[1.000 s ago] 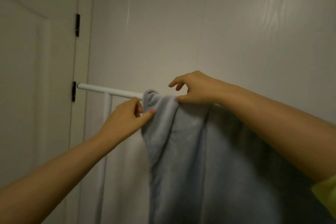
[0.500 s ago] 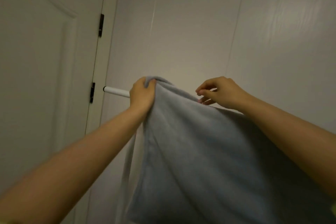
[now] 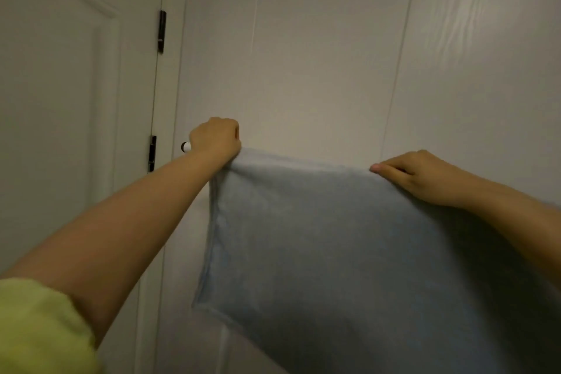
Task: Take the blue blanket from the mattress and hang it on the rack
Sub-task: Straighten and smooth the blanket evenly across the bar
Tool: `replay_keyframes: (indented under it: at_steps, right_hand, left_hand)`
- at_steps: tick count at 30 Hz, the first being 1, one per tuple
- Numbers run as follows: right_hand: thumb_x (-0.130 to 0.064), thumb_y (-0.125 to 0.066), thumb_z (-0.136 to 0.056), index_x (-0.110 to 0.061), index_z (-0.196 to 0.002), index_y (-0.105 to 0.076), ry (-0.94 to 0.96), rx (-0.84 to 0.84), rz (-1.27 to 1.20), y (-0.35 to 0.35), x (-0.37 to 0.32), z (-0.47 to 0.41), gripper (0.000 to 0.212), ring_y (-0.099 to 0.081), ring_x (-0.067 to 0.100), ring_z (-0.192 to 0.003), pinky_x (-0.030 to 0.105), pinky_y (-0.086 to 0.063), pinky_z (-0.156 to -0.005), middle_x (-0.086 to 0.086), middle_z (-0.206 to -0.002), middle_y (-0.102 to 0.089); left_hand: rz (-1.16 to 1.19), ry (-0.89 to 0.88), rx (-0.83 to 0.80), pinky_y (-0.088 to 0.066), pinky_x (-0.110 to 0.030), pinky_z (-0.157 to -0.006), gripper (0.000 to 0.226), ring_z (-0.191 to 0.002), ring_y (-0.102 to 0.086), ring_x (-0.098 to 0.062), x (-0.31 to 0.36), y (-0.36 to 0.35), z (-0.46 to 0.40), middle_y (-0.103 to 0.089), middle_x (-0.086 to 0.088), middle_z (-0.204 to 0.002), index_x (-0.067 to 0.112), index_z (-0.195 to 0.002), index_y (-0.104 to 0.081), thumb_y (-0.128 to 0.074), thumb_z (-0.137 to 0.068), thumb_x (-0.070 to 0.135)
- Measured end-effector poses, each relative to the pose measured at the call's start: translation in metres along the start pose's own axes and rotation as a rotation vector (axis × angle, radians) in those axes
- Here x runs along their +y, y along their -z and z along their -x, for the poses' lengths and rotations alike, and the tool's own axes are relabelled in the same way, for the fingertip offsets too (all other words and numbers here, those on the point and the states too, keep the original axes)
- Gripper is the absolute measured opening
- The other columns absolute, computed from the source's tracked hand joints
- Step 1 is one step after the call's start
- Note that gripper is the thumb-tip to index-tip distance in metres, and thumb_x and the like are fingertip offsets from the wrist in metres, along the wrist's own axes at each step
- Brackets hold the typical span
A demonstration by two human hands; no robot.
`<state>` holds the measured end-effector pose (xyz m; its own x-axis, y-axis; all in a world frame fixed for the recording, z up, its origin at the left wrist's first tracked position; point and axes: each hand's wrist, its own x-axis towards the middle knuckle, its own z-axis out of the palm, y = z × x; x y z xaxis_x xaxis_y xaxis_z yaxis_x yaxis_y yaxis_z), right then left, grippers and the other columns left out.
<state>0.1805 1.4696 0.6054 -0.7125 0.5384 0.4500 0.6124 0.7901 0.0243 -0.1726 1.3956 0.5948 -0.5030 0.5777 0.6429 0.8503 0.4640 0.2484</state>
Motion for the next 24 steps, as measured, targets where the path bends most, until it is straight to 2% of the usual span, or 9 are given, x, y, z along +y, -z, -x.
replay_keyframes:
  at_steps: [3,7,10,13,15,19,20,22,24]
  right_hand:
    - [-0.070,-0.023,-0.083,-0.014,-0.087,-0.071,-0.088,-0.050,-0.018,0.002,-0.005,0.001,0.074,-0.065,0.021,-0.082,0.037,-0.051,-0.083,0.006,-0.089,-0.072]
    - [-0.064,-0.027,-0.090,-0.029,-0.107,-0.069,-0.123,0.158,0.069,0.008,-0.004,0.020,0.058,-0.063,0.025,-0.097,0.047,-0.050,-0.089,0.000,-0.107,-0.072]
    - [-0.063,-0.024,-0.090,-0.031,-0.103,-0.061,-0.236,0.315,0.241,0.005,0.003,0.055,0.050,-0.063,0.027,-0.090,0.042,-0.051,-0.079,-0.002,-0.100,-0.067]
    - [-0.060,-0.018,-0.095,-0.029,-0.096,-0.057,-0.369,0.350,0.486,-0.009,0.005,0.082,0.050,-0.063,0.027,-0.087,0.042,-0.042,-0.084,0.000,-0.095,-0.065]
    - [-0.056,-0.019,-0.097,-0.024,-0.084,-0.057,-0.423,0.373,0.526,-0.016,0.008,0.086,0.051,-0.065,0.030,-0.086,0.042,-0.040,-0.084,0.003,-0.088,-0.069]
    - [-0.063,-0.015,-0.093,-0.016,-0.064,-0.059,-0.552,0.376,0.542,-0.013,0.015,0.073,0.071,-0.066,0.040,-0.078,0.040,-0.048,-0.071,0.019,-0.083,-0.071]
    - [-0.066,-0.013,-0.092,-0.016,-0.067,-0.060,-0.590,0.310,0.515,-0.007,0.020,0.068,0.073,-0.066,0.041,-0.087,0.041,-0.047,-0.075,0.021,-0.093,-0.071]
    - [-0.072,-0.011,-0.089,-0.014,-0.100,-0.067,-0.678,0.096,0.393,0.007,0.027,0.058,0.080,-0.060,0.040,-0.112,0.044,-0.043,-0.091,0.022,-0.124,-0.063]
    - [-0.074,-0.010,-0.087,-0.012,-0.127,-0.058,-0.707,-0.030,0.276,0.017,0.030,0.052,0.088,-0.051,0.037,-0.126,0.045,-0.038,-0.102,0.019,-0.141,-0.053]
  left_hand:
    - [-0.211,-0.155,0.083,-0.042,-0.039,-0.079,0.038,-0.101,-0.055,-0.033,0.010,0.006,0.004,-0.056,-0.013,-0.115,0.014,-0.106,-0.067,-0.044,-0.093,0.042]
    - [0.284,-0.631,0.084,-0.045,-0.039,-0.085,0.044,-0.096,-0.057,-0.028,0.050,0.005,0.046,-0.062,-0.008,-0.101,0.018,-0.102,-0.062,-0.029,-0.096,0.047]
    - [0.306,-0.794,0.040,-0.046,-0.039,-0.085,0.042,-0.096,-0.060,-0.022,0.073,-0.006,0.075,-0.065,0.001,-0.103,0.030,-0.101,-0.053,-0.021,-0.094,0.054]
    - [0.249,-0.763,0.114,-0.040,-0.035,-0.074,0.050,-0.093,-0.063,-0.027,0.079,-0.019,0.071,-0.069,-0.002,-0.098,0.024,-0.087,-0.051,-0.015,-0.092,0.060]
    - [0.165,-0.691,0.047,-0.036,-0.035,-0.072,0.067,-0.098,-0.064,-0.032,0.084,-0.019,0.057,-0.071,-0.007,-0.104,0.023,-0.093,-0.060,-0.011,-0.087,0.068]
    - [0.116,-0.484,-0.411,-0.035,-0.045,-0.105,0.099,-0.132,-0.047,-0.033,0.095,-0.004,0.030,-0.049,-0.011,-0.145,0.021,-0.131,-0.056,-0.006,-0.073,0.084]
    - [0.131,-0.460,-0.533,-0.027,-0.047,-0.113,0.102,-0.139,-0.038,-0.031,0.099,0.000,0.026,-0.040,-0.010,-0.153,0.018,-0.138,-0.048,-0.009,-0.072,0.085]
    - [0.142,-0.442,-0.709,-0.016,-0.048,-0.120,0.102,-0.146,-0.026,-0.027,0.106,0.004,0.018,-0.027,-0.006,-0.159,0.016,-0.145,-0.037,-0.014,-0.074,0.085]
    - [0.133,-0.480,-0.703,-0.017,-0.049,-0.120,0.097,-0.146,-0.026,-0.028,0.120,0.005,0.019,-0.028,-0.006,-0.159,0.017,-0.144,-0.038,-0.015,-0.077,0.082]
